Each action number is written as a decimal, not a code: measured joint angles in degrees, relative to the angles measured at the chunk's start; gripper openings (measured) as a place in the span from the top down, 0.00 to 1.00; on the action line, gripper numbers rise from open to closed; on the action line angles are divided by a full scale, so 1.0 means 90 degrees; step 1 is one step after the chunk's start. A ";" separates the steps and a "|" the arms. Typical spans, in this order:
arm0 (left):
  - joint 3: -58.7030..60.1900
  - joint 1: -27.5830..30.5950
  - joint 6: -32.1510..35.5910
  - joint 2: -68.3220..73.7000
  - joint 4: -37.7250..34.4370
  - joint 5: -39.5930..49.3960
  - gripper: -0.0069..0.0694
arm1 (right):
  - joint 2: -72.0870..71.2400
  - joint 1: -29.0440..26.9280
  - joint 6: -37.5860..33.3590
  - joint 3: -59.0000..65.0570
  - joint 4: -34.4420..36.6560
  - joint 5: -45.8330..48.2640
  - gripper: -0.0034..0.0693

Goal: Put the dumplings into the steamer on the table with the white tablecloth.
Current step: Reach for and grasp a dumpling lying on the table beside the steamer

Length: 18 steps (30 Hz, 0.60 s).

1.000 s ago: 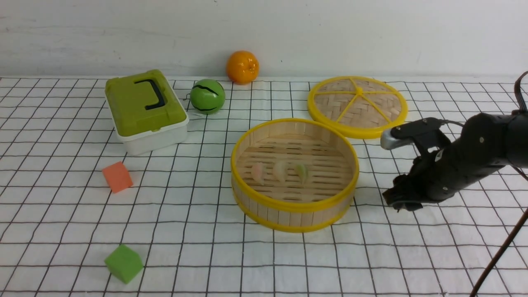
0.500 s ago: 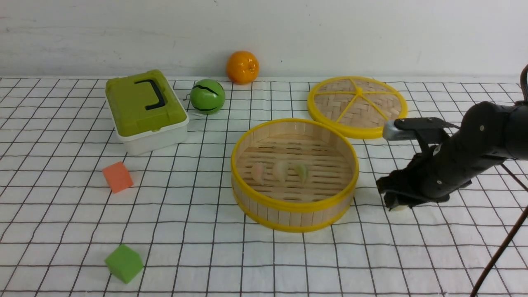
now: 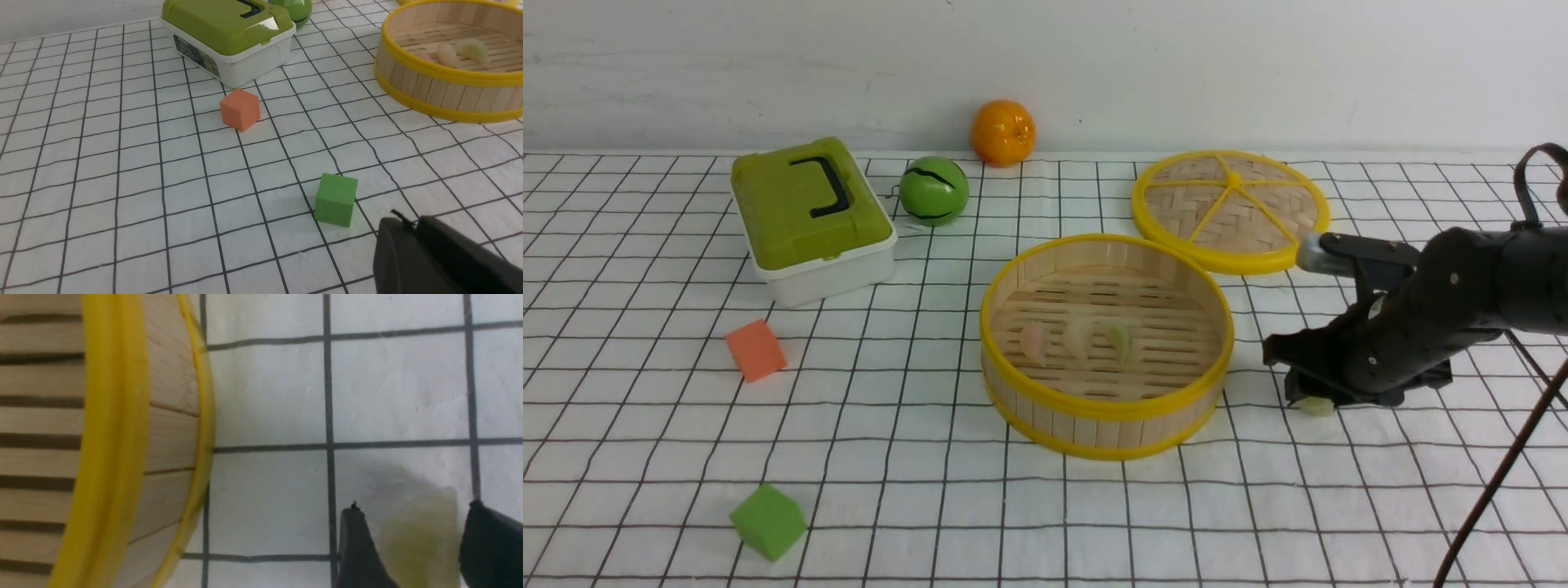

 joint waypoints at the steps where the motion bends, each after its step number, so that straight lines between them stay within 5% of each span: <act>1: 0.0000 0.0000 0.0000 0.0000 0.0000 0.0000 0.85 | 0.0015 0.0000 0.0036 -0.0006 -0.0030 -0.0007 0.49; 10: 0.0000 0.0000 0.0000 0.0000 0.0000 0.0000 0.85 | 0.0037 0.0000 0.0013 -0.0054 -0.0364 0.0073 0.74; 18: 0.0000 0.0000 0.0000 0.0000 0.0006 0.0005 0.85 | -0.0324 0.0000 -0.0482 -0.0048 -0.0410 0.0424 0.74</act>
